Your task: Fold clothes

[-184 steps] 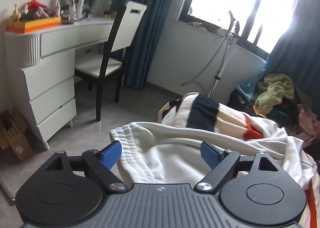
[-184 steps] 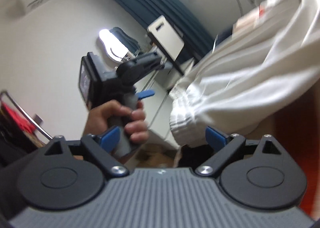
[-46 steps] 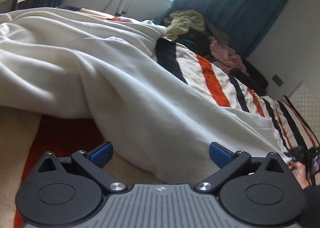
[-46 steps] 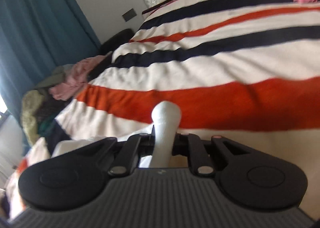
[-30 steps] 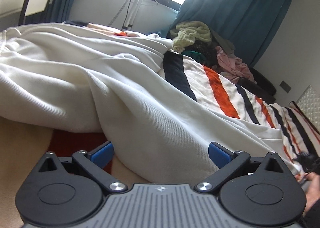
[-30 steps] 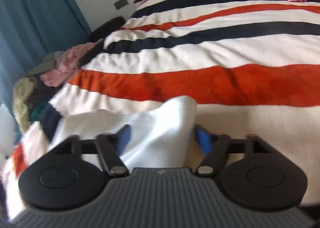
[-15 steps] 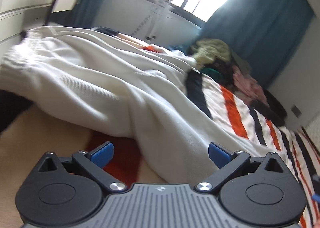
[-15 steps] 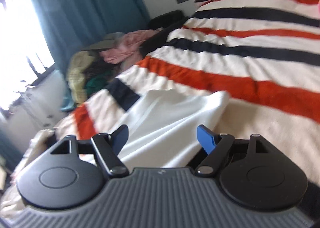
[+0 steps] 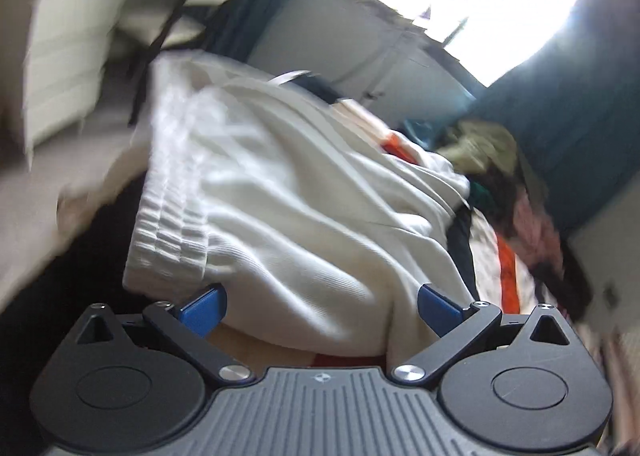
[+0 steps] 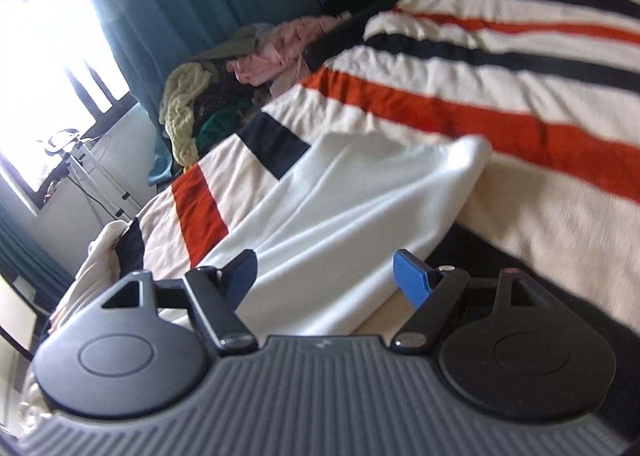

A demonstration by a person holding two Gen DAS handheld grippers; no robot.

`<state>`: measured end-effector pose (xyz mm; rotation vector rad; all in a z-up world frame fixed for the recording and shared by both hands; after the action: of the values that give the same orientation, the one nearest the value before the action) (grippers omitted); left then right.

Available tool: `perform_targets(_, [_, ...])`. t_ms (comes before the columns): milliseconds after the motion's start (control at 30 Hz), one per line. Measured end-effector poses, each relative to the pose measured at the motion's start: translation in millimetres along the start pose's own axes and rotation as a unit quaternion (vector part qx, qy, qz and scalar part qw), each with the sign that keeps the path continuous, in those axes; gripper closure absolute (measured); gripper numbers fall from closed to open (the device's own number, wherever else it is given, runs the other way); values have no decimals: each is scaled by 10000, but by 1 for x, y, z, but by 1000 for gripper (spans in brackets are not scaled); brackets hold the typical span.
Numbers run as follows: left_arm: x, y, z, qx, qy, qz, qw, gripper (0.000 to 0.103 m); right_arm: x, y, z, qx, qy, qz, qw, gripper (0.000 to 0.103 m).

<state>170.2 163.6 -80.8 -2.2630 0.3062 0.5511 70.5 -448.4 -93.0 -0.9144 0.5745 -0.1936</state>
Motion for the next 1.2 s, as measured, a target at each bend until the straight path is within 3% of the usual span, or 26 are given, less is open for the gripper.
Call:
perform_targets(133, [7, 2, 17, -911, -25, 146, 9957, 3, 6, 4, -3, 81, 88, 139, 9998, 26])
perform_targets(233, [-5, 6, 23, -1041, -40, 147, 9944, 3, 8, 5, -2, 86, 104, 126, 9998, 26])
perform_targets(367, [-21, 7, 40, -1253, -271, 481, 9906, 3, 16, 8, -5, 264, 174, 281, 9991, 26])
perform_targets(567, [6, 0, 58, -1987, -119, 332, 9794, 2, 21, 11, -7, 365, 93, 401, 9985, 26])
perform_targets(767, [30, -16, 59, -1250, -254, -213, 9916, 9, 26, 16, -14, 359, 385, 322, 9981, 26])
perform_targets(900, [34, -24, 60, -723, -528, -321, 9955, 44, 29, 21, -21, 518, 426, 347, 9971, 26])
perform_targets(1033, [22, -30, 59, -595, -573, -531, 9952, 60, 32, 26, -28, 845, 382, 491, 9945, 26])
perform_targets(1200, [-16, -52, 50, -555, -379, -1268, 9896, 67, 35, 28, -34, 1021, 411, 577, 9922, 26])
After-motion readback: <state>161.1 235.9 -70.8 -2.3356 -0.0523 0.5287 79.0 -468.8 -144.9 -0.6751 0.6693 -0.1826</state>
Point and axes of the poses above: each gripper's, at about its wrist camera, not at the fingertips, and x roughly the way its jaws point, z to its left, y to its underside, the point moved 5 cm from there along x, roughly the way its jaws point, and after that the axes turned 13 degrees about -z, right-handed, at the moved point
